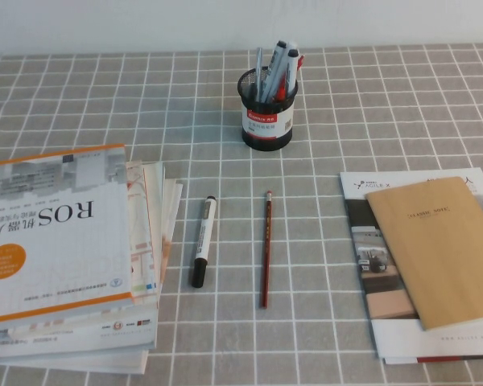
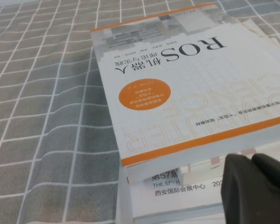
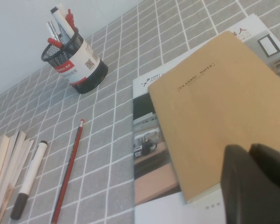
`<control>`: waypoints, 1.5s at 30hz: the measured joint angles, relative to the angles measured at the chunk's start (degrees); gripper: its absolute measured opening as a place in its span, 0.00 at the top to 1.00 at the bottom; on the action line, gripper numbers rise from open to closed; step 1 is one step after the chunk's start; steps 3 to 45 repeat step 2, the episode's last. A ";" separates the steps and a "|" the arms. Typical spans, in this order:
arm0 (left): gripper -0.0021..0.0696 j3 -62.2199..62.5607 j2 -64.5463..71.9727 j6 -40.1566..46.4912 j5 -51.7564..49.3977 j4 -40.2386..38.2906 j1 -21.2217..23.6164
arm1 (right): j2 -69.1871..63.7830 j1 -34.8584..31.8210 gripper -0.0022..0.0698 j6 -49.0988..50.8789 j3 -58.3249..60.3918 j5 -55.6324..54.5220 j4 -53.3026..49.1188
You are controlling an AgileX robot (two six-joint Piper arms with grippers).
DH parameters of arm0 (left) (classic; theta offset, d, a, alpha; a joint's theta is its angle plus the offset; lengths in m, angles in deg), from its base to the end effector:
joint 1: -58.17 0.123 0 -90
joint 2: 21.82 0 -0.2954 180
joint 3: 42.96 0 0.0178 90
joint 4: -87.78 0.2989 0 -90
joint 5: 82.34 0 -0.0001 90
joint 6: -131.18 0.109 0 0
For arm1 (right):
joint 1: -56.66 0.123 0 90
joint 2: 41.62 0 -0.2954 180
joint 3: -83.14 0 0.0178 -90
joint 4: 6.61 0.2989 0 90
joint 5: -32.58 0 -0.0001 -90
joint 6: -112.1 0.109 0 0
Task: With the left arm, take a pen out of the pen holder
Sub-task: 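Take a marker out of the pen holder and lay it on the table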
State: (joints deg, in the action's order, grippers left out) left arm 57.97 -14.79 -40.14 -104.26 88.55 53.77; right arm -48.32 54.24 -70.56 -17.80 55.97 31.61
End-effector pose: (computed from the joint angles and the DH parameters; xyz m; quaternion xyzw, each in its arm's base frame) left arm 0.1072 -0.0077 0.1634 0.0957 0.8034 0.0276 0.5870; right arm 0.1067 0.0223 0.1707 0.1679 0.7703 0.2555 0.5596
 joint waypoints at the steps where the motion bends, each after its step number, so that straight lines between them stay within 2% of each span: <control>1: 0.97 0.00 0.00 0.00 0.00 0.00 0.00 | 0.00 0.00 0.99 0.00 0.00 0.00 0.00; 45: 0.97 0.00 0.00 0.00 0.00 0.00 0.00 | 0.00 0.00 0.99 0.00 0.00 0.00 0.00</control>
